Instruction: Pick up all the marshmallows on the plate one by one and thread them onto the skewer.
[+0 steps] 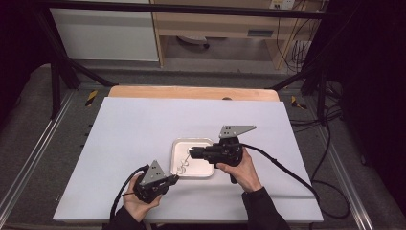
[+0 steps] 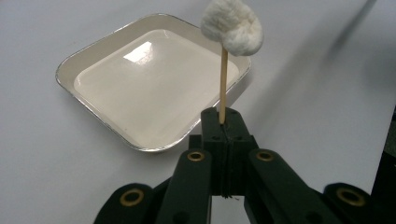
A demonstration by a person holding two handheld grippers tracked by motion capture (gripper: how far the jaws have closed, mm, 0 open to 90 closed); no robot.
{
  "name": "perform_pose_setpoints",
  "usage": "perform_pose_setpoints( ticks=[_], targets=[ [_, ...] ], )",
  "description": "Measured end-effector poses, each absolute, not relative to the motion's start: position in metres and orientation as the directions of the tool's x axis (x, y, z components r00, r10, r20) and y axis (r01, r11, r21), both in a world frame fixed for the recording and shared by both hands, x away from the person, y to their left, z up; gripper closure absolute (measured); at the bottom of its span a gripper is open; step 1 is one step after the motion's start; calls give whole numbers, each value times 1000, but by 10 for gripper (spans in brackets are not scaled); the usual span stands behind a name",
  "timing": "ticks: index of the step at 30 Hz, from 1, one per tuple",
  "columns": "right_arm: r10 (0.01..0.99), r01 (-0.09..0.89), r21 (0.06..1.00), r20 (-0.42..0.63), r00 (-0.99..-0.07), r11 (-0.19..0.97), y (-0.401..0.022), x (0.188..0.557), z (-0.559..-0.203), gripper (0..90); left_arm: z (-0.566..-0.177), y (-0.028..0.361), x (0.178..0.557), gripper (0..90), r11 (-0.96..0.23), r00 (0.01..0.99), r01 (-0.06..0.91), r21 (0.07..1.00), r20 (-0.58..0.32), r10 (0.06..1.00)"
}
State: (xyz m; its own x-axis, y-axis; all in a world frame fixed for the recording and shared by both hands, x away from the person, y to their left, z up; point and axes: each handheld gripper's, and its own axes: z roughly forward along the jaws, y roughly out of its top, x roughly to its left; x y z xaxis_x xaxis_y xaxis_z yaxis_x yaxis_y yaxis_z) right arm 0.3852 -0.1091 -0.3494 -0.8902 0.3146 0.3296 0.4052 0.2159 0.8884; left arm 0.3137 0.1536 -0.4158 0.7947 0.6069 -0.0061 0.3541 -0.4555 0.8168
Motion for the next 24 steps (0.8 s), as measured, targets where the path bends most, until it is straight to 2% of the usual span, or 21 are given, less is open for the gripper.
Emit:
perform_pose_setpoints(
  ticks=[24],
  targets=[
    [314, 398, 889, 320, -894, 226, -107, 382, -352, 836, -415, 152, 312, 894, -456, 792, 354, 816, -3, 610]
  ],
)
